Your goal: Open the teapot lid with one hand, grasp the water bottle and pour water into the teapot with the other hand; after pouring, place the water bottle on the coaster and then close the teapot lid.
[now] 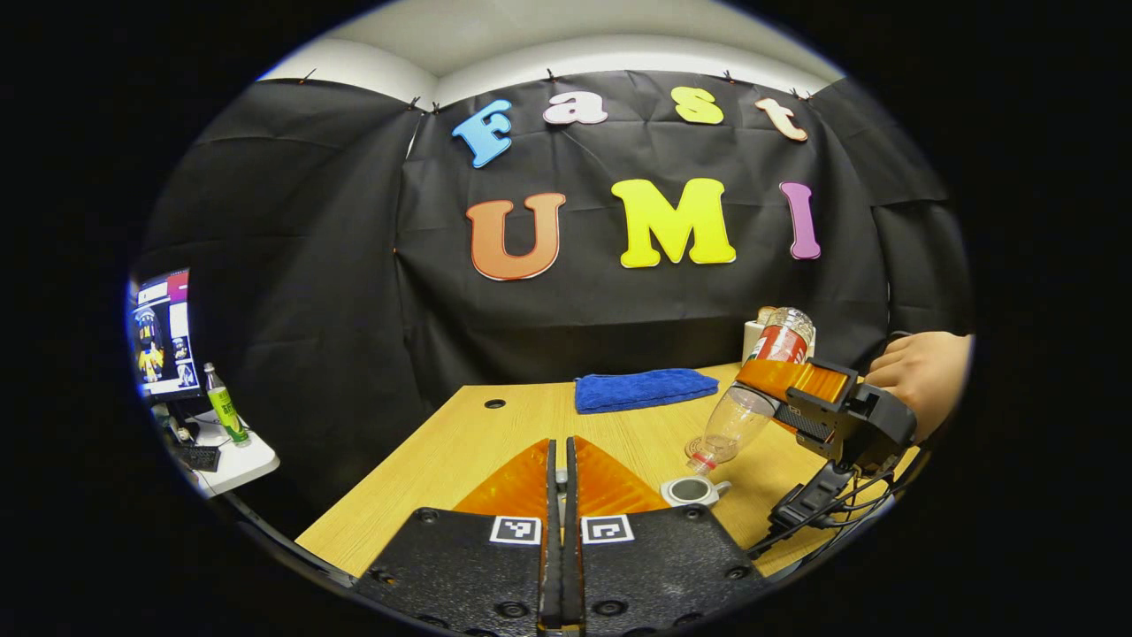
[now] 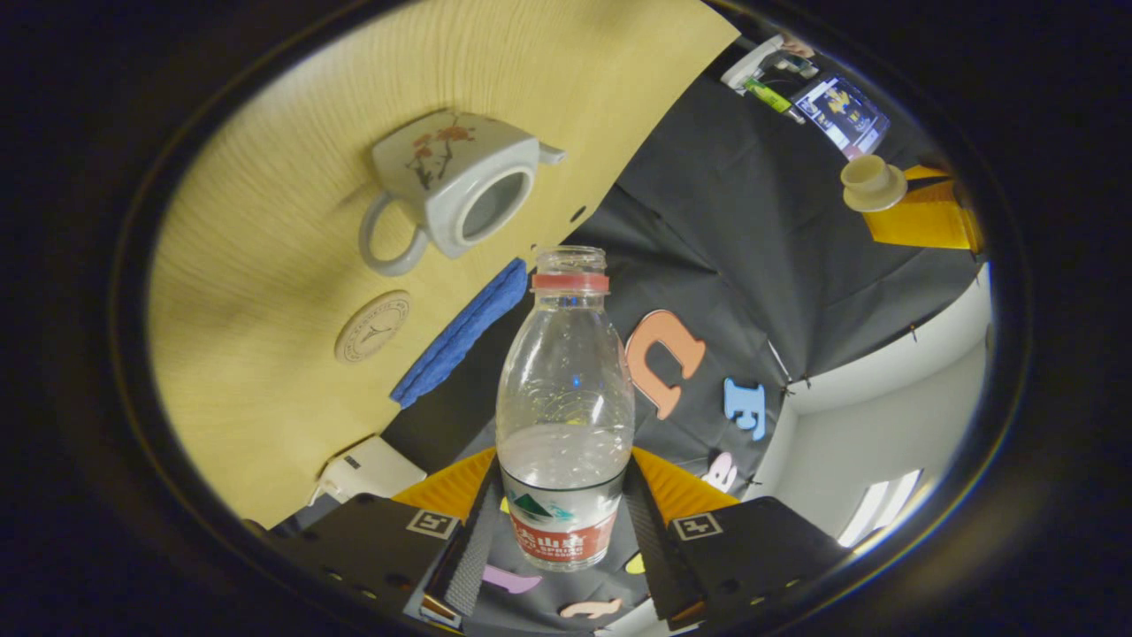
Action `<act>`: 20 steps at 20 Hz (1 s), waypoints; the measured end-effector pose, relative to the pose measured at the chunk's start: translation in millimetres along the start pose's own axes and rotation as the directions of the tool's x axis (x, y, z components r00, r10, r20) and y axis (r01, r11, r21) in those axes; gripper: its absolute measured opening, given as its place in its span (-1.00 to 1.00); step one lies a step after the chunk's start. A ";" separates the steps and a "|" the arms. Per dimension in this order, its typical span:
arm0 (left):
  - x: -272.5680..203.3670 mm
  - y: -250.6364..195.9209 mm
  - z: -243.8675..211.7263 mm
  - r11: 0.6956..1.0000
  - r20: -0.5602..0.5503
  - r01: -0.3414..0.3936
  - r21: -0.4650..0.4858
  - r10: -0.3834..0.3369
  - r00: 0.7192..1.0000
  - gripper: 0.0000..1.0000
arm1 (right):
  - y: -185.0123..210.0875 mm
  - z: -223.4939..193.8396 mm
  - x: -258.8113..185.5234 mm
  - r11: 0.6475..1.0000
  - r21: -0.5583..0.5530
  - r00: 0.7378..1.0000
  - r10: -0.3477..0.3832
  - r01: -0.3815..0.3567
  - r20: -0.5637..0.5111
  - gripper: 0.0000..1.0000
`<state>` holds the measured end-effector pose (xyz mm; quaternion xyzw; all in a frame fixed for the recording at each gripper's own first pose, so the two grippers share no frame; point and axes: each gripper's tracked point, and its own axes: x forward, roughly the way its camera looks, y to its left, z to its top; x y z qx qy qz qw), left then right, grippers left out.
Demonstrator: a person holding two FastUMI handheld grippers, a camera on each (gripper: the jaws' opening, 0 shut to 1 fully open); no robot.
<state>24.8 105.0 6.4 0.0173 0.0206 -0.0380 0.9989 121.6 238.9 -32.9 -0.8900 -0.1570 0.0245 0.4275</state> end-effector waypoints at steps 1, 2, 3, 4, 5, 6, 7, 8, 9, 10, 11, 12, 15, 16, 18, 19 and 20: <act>-0.1 0.4 -0.4 1.000 0.001 0.000 0.002 0.000 1.000 -0.94 | 2.2 0.2 -0.6 1.000 0.005 1.000 0.002 -0.002 -0.003 0.48; 0.6 -0.2 0.5 1.000 0.003 -0.001 0.004 0.001 1.000 -0.94 | 2.9 0.4 -0.2 1.000 0.009 1.000 0.004 -0.003 -0.002 0.45; -0.1 1.0 0.2 1.000 0.004 -0.002 0.004 0.002 1.000 -0.94 | 4.8 0.4 0.1 1.000 0.015 1.000 0.006 -0.006 -0.003 0.45; 0.9 0.9 0.7 1.000 0.005 -0.001 0.003 0.001 1.000 -0.94 | 7.4 0.9 1.1 1.000 0.023 1.000 0.013 -0.013 -0.002 0.45; 0.9 0.5 1.6 1.000 0.007 -0.001 0.001 0.001 1.000 -0.94 | 10.4 1.2 0.5 0.999 0.030 1.000 0.017 -0.017 -0.002 0.45; 1.3 -1.0 1.7 1.000 0.008 0.001 0.002 -0.001 1.000 -0.94 | 12.7 1.2 -0.9 0.999 0.044 1.000 0.021 -0.021 -0.002 0.44; 0.0 -0.1 2.1 1.000 0.012 0.001 0.003 -0.001 1.000 -0.94 | 17.3 1.4 -1.1 0.997 0.074 0.999 0.036 -0.035 -0.002 0.46; -0.3 0.5 3.4 1.000 0.016 0.001 0.003 -0.001 1.000 -0.94 | 26.0 3.0 -2.3 0.990 0.125 0.998 0.069 -0.069 0.003 0.48; -0.1 0.4 3.0 1.000 0.018 0.002 0.002 -0.002 1.000 -0.94 | 34.0 4.7 -2.2 0.977 0.186 0.995 0.099 -0.099 0.010 0.44; 0.2 1.3 3.9 1.000 0.020 0.000 -0.001 0.000 1.000 -0.94 | 39.7 6.5 -3.8 0.961 0.250 0.993 0.116 -0.117 0.017 0.45; 0.3 1.8 4.0 1.000 0.019 -0.001 -0.006 0.001 1.000 -0.94 | 44.4 8.2 -5.5 0.941 0.310 0.991 0.132 -0.133 0.024 0.44; 2.2 2.0 3.6 1.000 0.020 -0.003 -0.008 0.003 1.000 -0.94 | 49.1 9.8 -6.9 0.919 0.366 0.989 0.143 -0.145 0.034 0.45; 3.2 5.3 0.9 1.000 0.015 -0.012 -0.016 0.012 1.000 -0.94 | 53.3 17.0 -10.4 0.832 0.527 0.984 0.159 -0.176 0.078 0.48; 4.0 5.1 1.4 1.000 0.014 -0.010 -0.025 0.011 1.000 -0.94 | 53.0 17.0 -7.1 0.796 0.578 0.983 0.160 -0.181 0.088 0.48; 2.8 6.3 0.8 0.999 0.014 -0.006 -0.050 0.006 1.000 -0.94 | 51.3 14.4 -5.3 0.720 0.668 0.981 0.164 -0.188 0.099 0.48; 2.3 7.5 2.6 0.998 0.018 -0.007 -0.061 0.008 1.000 -0.94 | 49.5 12.0 -5.7 0.678 0.710 0.981 0.167 -0.189 0.102 0.48; 2.2 9.0 2.7 0.997 0.020 -0.008 -0.071 0.009 1.000 -0.94 | 47.1 11.3 -3.9 0.624 0.758 0.980 0.167 -0.191 0.110 0.49</act>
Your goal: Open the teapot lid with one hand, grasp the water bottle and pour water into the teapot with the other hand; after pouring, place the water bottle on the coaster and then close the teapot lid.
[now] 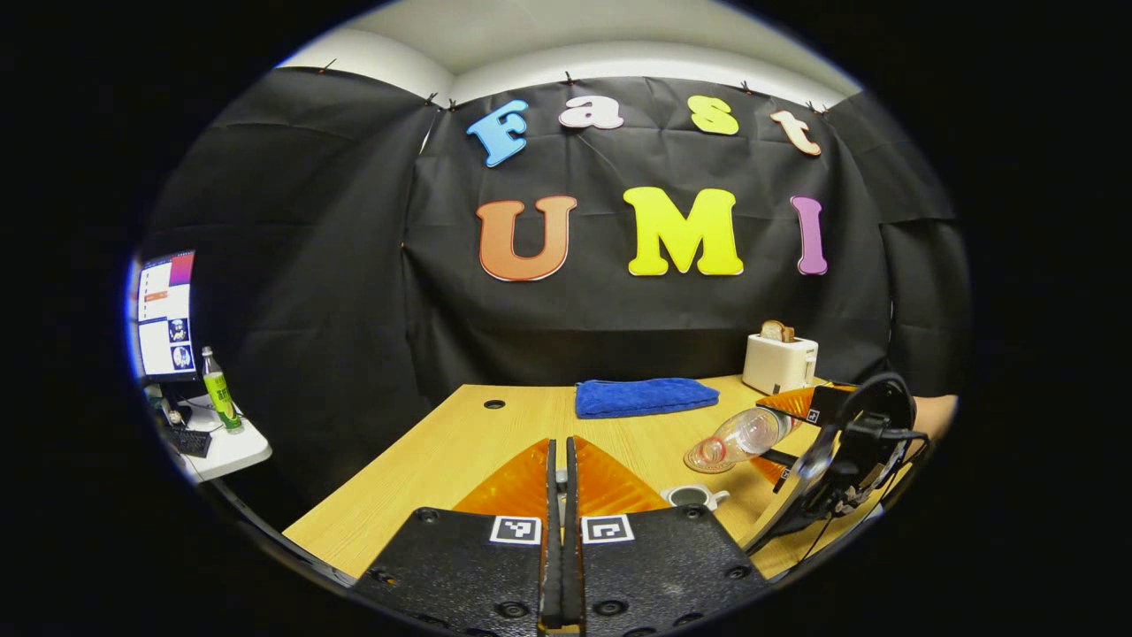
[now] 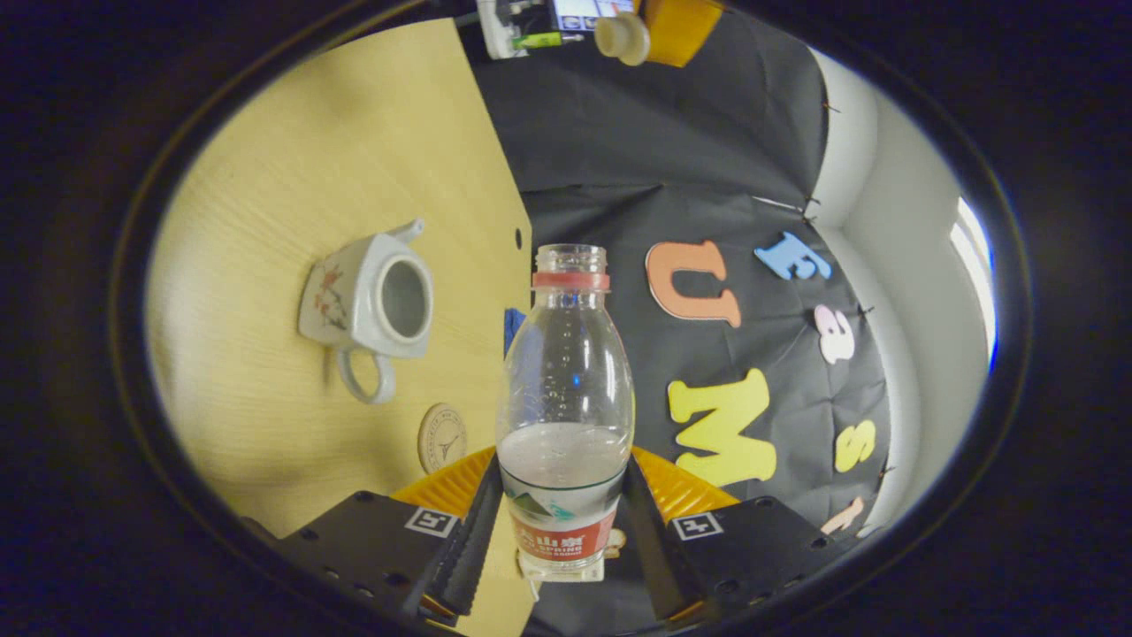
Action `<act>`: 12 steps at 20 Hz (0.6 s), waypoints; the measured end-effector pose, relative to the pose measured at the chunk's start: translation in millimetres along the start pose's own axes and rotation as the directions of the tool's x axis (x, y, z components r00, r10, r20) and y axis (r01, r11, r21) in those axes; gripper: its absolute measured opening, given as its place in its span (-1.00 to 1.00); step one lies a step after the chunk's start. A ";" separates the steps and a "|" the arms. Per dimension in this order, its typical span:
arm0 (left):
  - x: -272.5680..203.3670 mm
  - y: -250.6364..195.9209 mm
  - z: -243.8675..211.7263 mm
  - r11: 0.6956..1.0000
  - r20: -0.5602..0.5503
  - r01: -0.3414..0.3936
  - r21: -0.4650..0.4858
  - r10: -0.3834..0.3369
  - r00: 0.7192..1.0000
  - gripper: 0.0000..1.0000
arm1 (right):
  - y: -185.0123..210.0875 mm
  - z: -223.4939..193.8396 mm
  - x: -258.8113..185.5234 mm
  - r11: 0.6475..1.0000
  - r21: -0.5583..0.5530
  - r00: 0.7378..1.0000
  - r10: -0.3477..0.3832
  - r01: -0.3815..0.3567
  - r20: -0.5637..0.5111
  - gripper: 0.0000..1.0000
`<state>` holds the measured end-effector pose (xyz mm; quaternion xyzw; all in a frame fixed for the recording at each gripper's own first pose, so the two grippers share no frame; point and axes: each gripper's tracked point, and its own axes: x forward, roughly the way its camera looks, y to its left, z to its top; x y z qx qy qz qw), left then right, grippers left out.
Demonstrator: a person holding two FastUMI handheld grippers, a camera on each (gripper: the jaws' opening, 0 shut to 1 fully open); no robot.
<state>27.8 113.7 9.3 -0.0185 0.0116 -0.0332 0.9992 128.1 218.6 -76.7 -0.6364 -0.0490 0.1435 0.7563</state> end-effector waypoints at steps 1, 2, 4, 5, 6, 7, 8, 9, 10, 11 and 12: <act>0.0 0.1 1.2 1.000 0.002 0.000 -0.005 0.000 1.000 -0.94 | -2.2 -0.7 2.0 0.997 0.079 1.000 0.010 -0.010 -0.001 0.49; -1.0 0.3 1.6 1.000 0.005 0.000 -0.005 0.000 1.000 -0.94 | -5.5 -3.6 10.0 0.988 0.155 1.000 0.012 -0.012 -0.001 0.49; 1.5 2.1 -0.4 1.000 0.002 -0.008 -0.005 0.008 1.000 -0.94 | -22.1 -10.8 17.4 0.959 0.284 1.000 -0.003 0.008 -0.018 0.48; 1.5 2.3 -2.7 1.000 -0.001 -0.005 -0.010 0.005 1.000 -0.94 | -26.9 -13.6 25.6 0.935 0.354 1.000 0.000 0.007 -0.020 0.48; 2.7 -1.3 -2.3 1.000 -0.004 -0.001 -0.016 0.001 1.000 -0.94 | -30.9 -17.0 31.0 0.902 0.432 1.000 0.006 0.006 -0.026 0.49; 2.5 -1.8 -2.8 1.000 -0.005 0.002 -0.021 -0.002 1.000 -0.94 | -35.0 -20.7 36.5 0.859 0.512 0.999 0.012 0.005 -0.029 0.41; 1.8 -5.1 -1.7 1.000 -0.004 0.005 -0.022 -0.005 1.000 -0.94 | -38.9 -23.4 43.5 0.801 0.598 0.999 0.019 0.001 -0.028 0.45; 1.5 -6.6 -1.6 1.000 -0.002 0.008 -0.020 -0.008 1.000 -0.94 | -42.7 -26.4 49.2 0.729 0.685 0.999 0.021 0.002 -0.025 0.45; 1.7 -6.0 -0.8 1.000 0.000 0.009 -0.018 -0.009 1.000 -0.95 | -46.9 -30.1 53.7 0.653 0.758 1.000 0.014 0.008 -0.023 0.49; 1.5 -6.4 -1.3 1.000 0.000 0.009 -0.015 -0.009 1.000 -0.94 | -51.0 -33.3 59.8 0.586 0.810 1.000 -0.001 0.019 -0.023 0.45; 2.3 -6.8 -2.0 1.000 0.001 0.007 -0.016 -0.007 1.000 -0.94 | -51.4 -34.9 66.0 0.522 0.853 1.000 -0.005 0.018 -0.018 0.48</act>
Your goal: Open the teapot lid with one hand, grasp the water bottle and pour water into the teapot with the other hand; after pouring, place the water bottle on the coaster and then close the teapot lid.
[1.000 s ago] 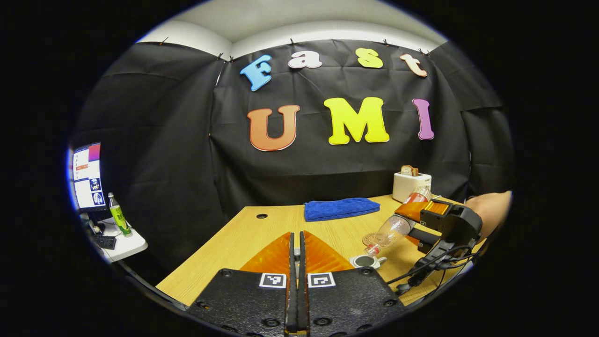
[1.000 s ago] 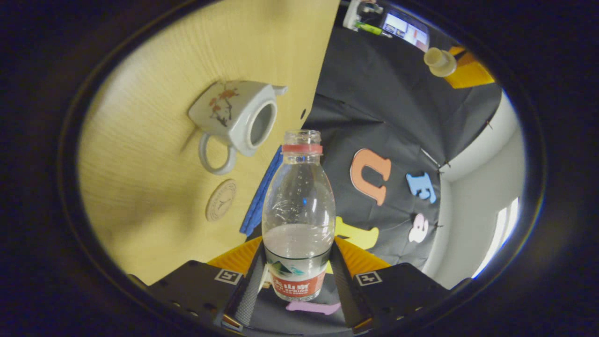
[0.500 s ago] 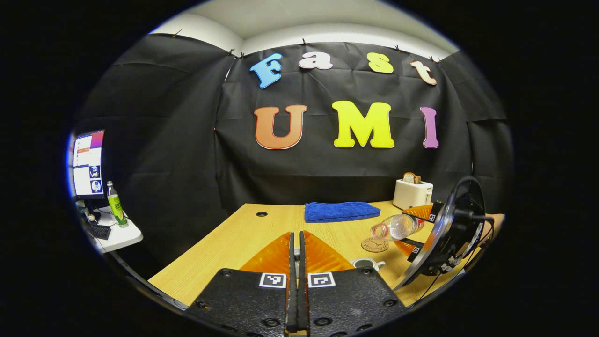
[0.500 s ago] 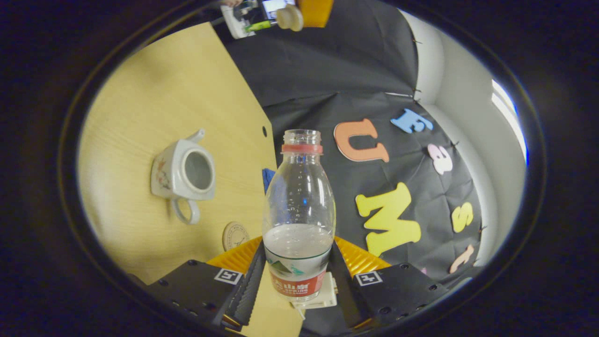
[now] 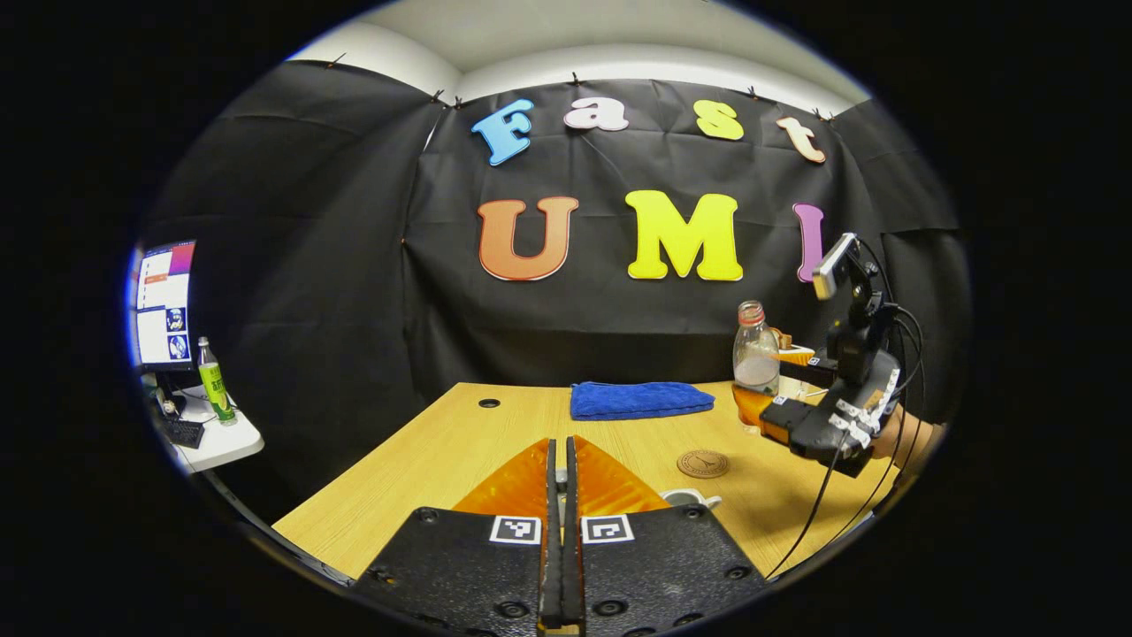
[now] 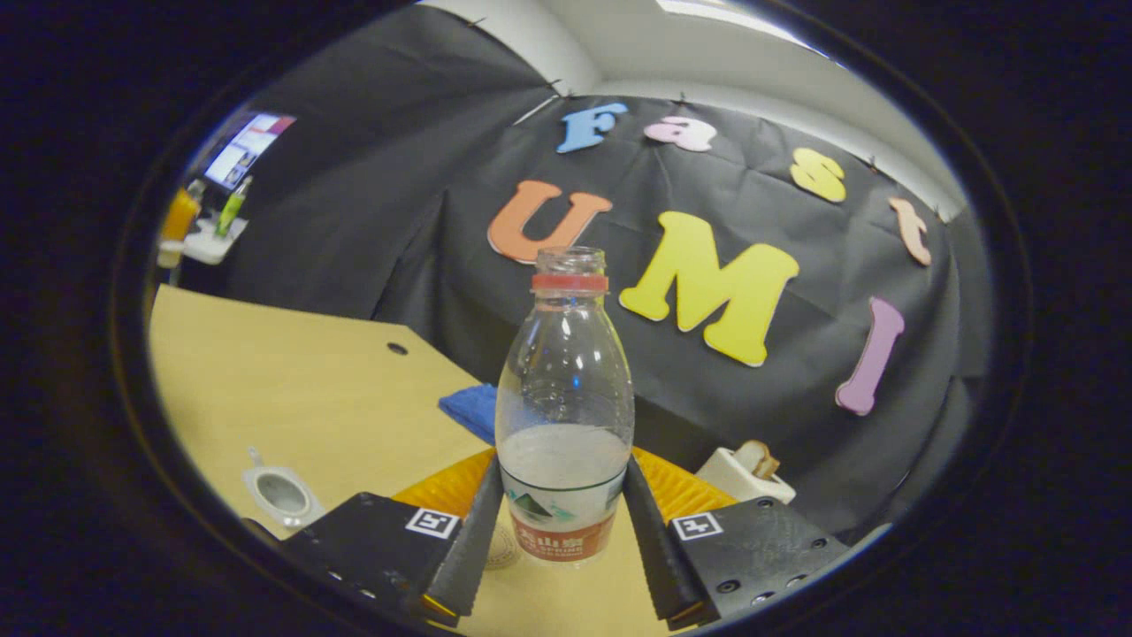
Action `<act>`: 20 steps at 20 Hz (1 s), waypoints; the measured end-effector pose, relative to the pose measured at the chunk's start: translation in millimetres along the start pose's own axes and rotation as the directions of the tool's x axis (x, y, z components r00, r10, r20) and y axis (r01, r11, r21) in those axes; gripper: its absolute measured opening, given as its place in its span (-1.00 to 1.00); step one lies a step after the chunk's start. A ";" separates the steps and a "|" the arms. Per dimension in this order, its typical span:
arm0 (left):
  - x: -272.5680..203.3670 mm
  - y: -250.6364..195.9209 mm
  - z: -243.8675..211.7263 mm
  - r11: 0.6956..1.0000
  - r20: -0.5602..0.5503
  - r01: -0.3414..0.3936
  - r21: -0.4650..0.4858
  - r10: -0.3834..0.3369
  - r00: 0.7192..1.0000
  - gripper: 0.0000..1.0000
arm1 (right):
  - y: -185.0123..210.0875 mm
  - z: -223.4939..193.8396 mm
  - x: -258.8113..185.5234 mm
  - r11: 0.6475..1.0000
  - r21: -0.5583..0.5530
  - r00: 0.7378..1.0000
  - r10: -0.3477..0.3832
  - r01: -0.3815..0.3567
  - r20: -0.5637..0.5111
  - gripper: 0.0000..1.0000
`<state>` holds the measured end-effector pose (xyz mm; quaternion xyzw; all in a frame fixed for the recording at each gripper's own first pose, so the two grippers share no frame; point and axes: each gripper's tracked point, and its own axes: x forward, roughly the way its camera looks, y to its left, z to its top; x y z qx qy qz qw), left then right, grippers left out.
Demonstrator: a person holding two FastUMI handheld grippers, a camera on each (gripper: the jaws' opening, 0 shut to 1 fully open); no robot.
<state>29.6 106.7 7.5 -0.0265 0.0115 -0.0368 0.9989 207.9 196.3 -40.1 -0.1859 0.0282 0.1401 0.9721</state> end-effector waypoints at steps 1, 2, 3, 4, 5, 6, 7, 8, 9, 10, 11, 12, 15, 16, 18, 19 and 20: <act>1.0 0.3 0.4 1.000 -0.002 -0.001 -0.005 0.001 1.000 -0.94 | 0.1 -3.3 6.6 0.997 0.073 1.000 0.005 -0.005 -0.004 0.48; 2.5 0.2 -0.5 1.000 -0.005 -0.003 -0.011 0.003 1.000 -0.94 | -0.2 -8.5 12.7 0.990 0.144 1.000 0.012 -0.010 -0.016 0.48; 4.4 0.4 -1.4 1.000 -0.006 -0.007 -0.012 0.006 1.000 -0.94 | 0.4 -16.0 17.0 0.977 0.213 0.999 0.027 -0.020 -0.032 0.48; 4.9 2.3 -3.8 1.000 -0.011 -0.009 -0.011 0.009 1.000 -0.94 | 8.6 -18.4 13.1 0.961 0.274 0.998 0.044 -0.030 -0.043 0.48; 5.8 2.9 -6.9 1.000 -0.018 -0.010 -0.008 0.009 1.000 -0.94 | 12.3 -24.7 18.5 0.949 0.314 0.997 0.061 -0.041 -0.056 0.48; 7.2 3.2 -8.9 1.000 -0.023 -0.012 -0.005 0.012 1.000 -0.94 | 16.4 -31.2 24.1 0.944 0.328 0.995 0.069 -0.043 -0.068 0.46; 8.4 3.7 -12.3 1.000 -0.031 -0.013 -0.004 0.013 0.999 -0.94 | 18.4 -36.5 30.0 0.943 0.331 0.994 0.069 -0.039 -0.079 0.45; 10.3 2.2 -14.5 1.000 -0.040 -0.011 -0.003 0.011 0.999 -0.94 | 22.8 -43.6 32.2 0.942 0.332 0.993 0.072 -0.038 -0.089 0.45; 11.8 1.3 -16.6 1.000 -0.045 -0.012 -0.001 0.012 0.999 -0.95 | 26.2 -48.0 33.7 0.939 0.342 0.992 0.083 -0.045 -0.098 0.44; 14.6 0.7 -17.3 1.000 -0.049 -0.011 0.003 0.011 0.999 -0.95 | 29.1 -51.7 36.3 0.930 0.363 0.990 0.101 -0.059 -0.098 0.44; 14.3 0.2 -17.8 1.000 -0.051 -0.012 0.008 0.012 0.999 -0.95 | 31.6 -52.9 39.3 0.927 0.370 0.990 0.107 -0.065 -0.094 0.45; 15.3 0.3 -19.0 1.000 -0.054 -0.015 0.012 0.015 0.998 -0.95 | 34.2 -53.3 40.1 0.929 0.365 0.990 0.104 -0.064 -0.092 0.45; 16.4 -2.1 -23.1 1.000 -0.064 -0.015 0.023 0.016 0.998 -0.95 | 44.1 -60.7 39.8 0.936 0.345 0.989 0.110 -0.071 -0.097 0.44; 16.1 -2.9 -23.4 1.000 -0.066 -0.012 0.026 0.014 0.998 -0.94 | 46.9 -64.0 40.9 0.938 0.338 0.988 0.115 -0.075 -0.101 0.45; 16.4 -6.0 -22.6 0.999 -0.062 -0.006 0.031 0.008 0.998 -0.94 | 52.0 -69.3 43.0 0.940 0.331 0.986 0.126 -0.084 -0.109 0.44; 15.5 -6.7 -21.9 0.999 -0.059 -0.003 0.034 0.005 0.998 -0.94 | 50.9 -68.4 42.0 0.941 0.326 0.986 0.127 -0.086 -0.107 0.49; 15.2 -7.6 -20.6 0.999 -0.057 -0.001 0.037 0.003 0.998 -0.94 | 51.5 -68.4 43.6 0.940 0.328 0.987 0.128 -0.089 -0.100 0.53</act>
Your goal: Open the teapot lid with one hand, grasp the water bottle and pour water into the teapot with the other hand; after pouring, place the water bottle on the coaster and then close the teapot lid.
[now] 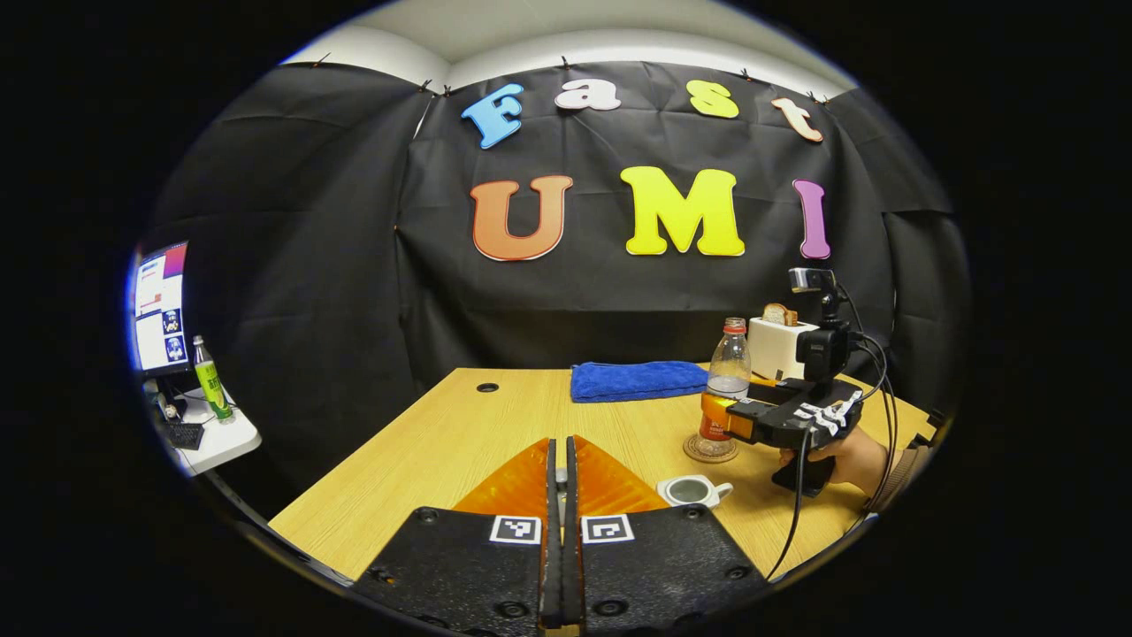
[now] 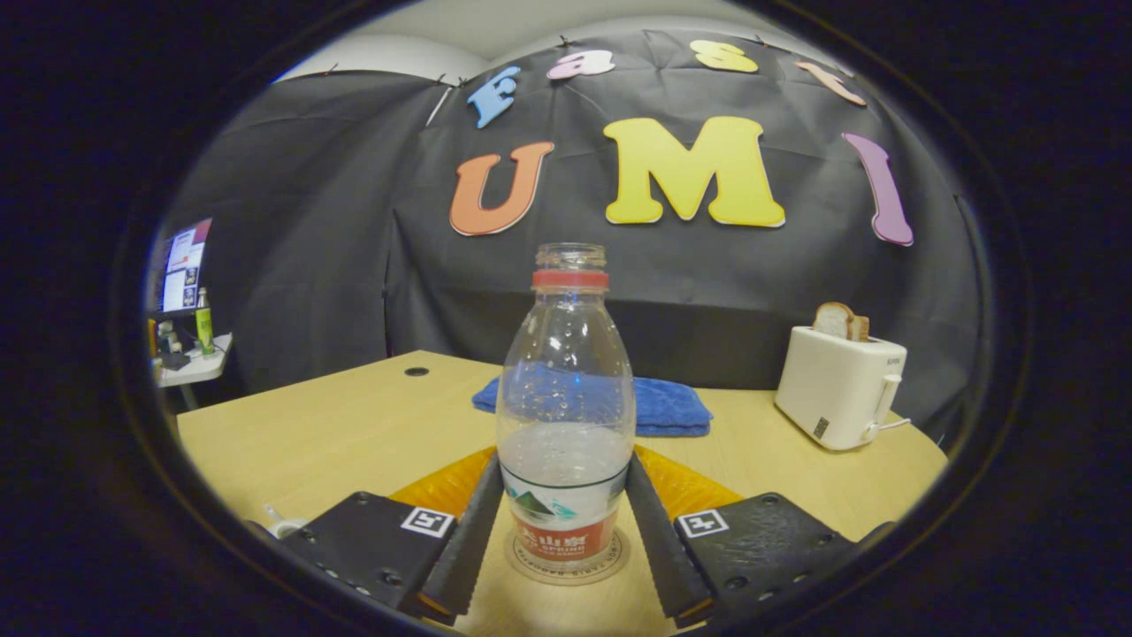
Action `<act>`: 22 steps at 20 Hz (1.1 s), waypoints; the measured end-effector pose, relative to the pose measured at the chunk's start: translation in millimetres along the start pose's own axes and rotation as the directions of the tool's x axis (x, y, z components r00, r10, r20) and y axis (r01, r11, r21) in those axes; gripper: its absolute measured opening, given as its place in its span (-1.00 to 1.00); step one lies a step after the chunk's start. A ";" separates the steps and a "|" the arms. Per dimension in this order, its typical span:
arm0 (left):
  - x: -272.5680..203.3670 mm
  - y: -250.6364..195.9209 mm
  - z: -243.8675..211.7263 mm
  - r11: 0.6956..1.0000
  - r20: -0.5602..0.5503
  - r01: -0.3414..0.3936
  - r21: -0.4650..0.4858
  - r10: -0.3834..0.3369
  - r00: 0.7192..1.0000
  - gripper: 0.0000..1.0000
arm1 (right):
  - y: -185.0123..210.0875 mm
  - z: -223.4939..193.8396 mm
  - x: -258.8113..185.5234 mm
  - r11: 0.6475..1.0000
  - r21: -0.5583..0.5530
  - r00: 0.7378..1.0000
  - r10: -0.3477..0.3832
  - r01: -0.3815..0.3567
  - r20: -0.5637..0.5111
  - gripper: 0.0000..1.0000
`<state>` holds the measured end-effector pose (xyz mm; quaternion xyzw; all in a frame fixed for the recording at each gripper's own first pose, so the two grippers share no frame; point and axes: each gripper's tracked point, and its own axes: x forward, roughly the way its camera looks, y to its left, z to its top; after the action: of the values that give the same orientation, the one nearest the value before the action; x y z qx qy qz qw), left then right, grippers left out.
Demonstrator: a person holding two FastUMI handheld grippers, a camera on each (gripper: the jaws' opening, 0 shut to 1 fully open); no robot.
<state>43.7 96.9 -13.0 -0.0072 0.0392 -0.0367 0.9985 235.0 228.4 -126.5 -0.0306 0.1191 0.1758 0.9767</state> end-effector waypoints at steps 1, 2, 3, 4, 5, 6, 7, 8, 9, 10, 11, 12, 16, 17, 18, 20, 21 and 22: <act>1.2 -1.5 0.5 1.000 0.001 0.002 0.002 -0.002 1.000 -0.94 | 1.2 0.3 -2.0 1.000 0.005 1.000 0.009 -0.009 0.005 0.57; 0.6 -2.2 0.0 1.000 0.001 0.002 0.002 -0.002 1.000 -0.95 | 1.8 3.1 -4.3 1.000 0.006 1.000 0.012 -0.012 0.012 0.60; 1.8 -2.3 -0.4 1.000 0.001 0.002 0.002 -0.002 1.000 -0.94 | 1.4 5.8 -6.0 1.000 0.002 1.000 0.011 -0.011 0.018 0.72; 1.5 -1.5 -0.4 1.000 0.001 0.000 0.002 0.000 1.000 -0.94 | 3.2 9.0 -9.0 1.000 0.002 0.999 0.020 -0.020 0.026 0.75; 0.7 -1.9 0.2 1.000 0.002 0.000 0.003 0.000 1.000 -0.94 | 5.0 12.3 -13.0 1.000 0.000 0.999 0.027 -0.027 0.039 0.86; 1.3 -2.6 1.1 1.000 0.006 0.003 0.004 -0.003 1.000 -0.94 | 6.1 16.8 -17.2 0.999 0.000 0.998 0.037 -0.037 0.049 0.88; -0.1 -4.5 1.9 1.000 0.010 0.008 0.004 -0.008 1.000 -0.94 | 6.2 18.6 -21.4 0.999 0.005 0.997 0.043 -0.044 0.057 0.89; -0.8 -6.1 3.8 1.000 0.018 0.011 0.001 -0.011 1.000 -0.94 | 5.4 22.8 -26.7 0.999 0.013 0.997 0.046 -0.047 0.067 0.88; -0.2 -8.5 6.6 1.000 0.026 0.014 -0.003 -0.014 1.000 -0.94 | 4.1 27.3 -32.4 0.999 0.016 0.996 0.048 -0.049 0.078 0.88; -0.9 -11.2 8.2 1.000 0.033 0.023 -0.006 -0.022 0.999 -0.94 | 2.2 33.0 -38.1 0.999 0.016 0.995 0.046 -0.048 0.094 0.94; -1.4 -14.3 8.5 0.999 0.037 0.032 -0.006 -0.032 0.999 -0.94 | -0.9 37.9 -44.3 0.999 0.016 0.993 0.041 -0.043 0.113 0.94; -2.1 -16.5 7.4 0.999 0.035 0.037 -0.004 -0.037 0.999 -0.94 | -4.3 42.6 -49.6 0.999 0.013 0.991 0.034 -0.036 0.128 0.94; -0.8 -23.2 5.6 0.999 0.032 0.043 0.007 -0.043 0.999 -0.94 | -18.4 49.6 -61.8 1.000 0.003 0.988 0.007 -0.007 0.153 0.93; -0.9 -25.7 7.0 0.999 0.038 0.049 0.005 -0.049 0.998 -0.94 | -23.9 51.1 -67.0 1.000 0.005 0.987 -0.007 0.007 0.158 0.93; -2.5 -29.2 9.4 0.998 0.048 0.057 0.006 -0.057 0.997 -0.94 | -30.4 52.9 -72.9 1.000 0.009 0.986 -0.025 0.024 0.163 0.87; -0.2 -32.3 13.6 0.998 0.074 0.069 0.002 -0.068 0.995 -0.94 | -38.9 53.5 -88.6 0.999 0.011 0.983 -0.046 0.044 0.177 0.93; 3.2 -36.4 12.8 0.997 0.077 0.077 -0.012 -0.075 0.994 -0.94 | -44.9 53.2 -98.0 0.998 0.010 0.981 -0.059 0.058 0.184 0.90; 5.5 -39.9 9.3 0.996 0.078 0.088 -0.022 -0.086 0.993 -0.94 | -48.1 51.4 -104.7 0.998 0.009 0.980 -0.066 0.065 0.187 0.87</act>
<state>47.0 56.8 -3.4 -0.0231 0.0007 -0.0793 0.9966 168.0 153.4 -50.3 -0.0165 0.0257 0.1454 0.9889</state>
